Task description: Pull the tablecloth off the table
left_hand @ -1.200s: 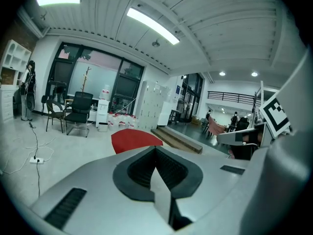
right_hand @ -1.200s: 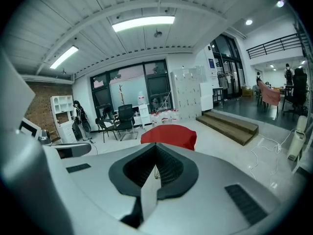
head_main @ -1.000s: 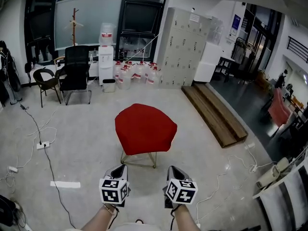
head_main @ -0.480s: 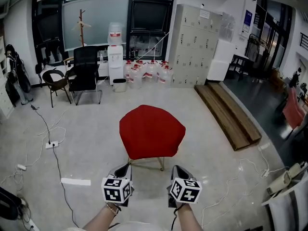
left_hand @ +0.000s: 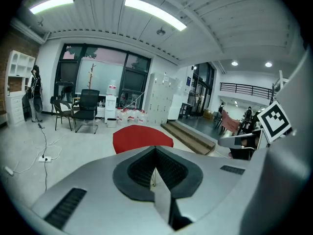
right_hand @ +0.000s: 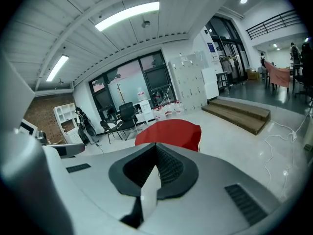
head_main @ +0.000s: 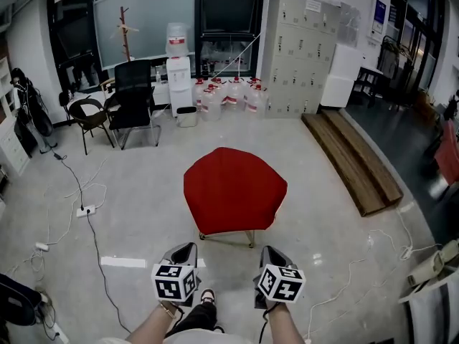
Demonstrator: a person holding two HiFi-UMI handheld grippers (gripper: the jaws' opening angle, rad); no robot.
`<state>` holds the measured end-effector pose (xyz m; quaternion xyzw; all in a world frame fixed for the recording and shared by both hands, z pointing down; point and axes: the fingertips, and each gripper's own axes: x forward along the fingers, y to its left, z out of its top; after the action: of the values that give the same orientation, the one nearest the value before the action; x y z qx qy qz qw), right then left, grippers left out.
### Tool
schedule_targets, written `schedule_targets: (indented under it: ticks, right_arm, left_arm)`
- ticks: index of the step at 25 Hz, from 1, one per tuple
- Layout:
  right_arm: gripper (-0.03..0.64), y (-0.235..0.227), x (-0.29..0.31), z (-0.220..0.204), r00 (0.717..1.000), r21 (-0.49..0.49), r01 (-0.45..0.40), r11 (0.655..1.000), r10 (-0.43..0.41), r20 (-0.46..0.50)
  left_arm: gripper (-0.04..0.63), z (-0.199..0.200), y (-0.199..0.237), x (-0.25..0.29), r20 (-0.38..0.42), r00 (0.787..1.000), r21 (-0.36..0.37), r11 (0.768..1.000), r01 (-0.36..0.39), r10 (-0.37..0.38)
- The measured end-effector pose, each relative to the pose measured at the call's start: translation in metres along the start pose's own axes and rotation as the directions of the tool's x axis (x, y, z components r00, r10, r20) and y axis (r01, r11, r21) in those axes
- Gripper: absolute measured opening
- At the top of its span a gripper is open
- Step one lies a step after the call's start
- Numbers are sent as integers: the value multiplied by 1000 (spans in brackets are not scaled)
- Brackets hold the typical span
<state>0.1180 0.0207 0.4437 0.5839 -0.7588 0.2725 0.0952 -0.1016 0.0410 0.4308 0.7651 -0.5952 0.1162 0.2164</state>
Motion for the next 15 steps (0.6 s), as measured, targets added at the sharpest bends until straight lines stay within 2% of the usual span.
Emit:
schedule_targets:
  ticks: [6,15]
  right_arm:
    - [25,-17,21,7,999,0,30,1000,-30,-13]
    - [25,-26,70,66,998,-42,51,998,-50,37]
  left_arm:
    - [15,4,-2,31,1,1000,-6,1000,29,-29]
    - [15,57,8,95,58,996,-2,998,61,-61]
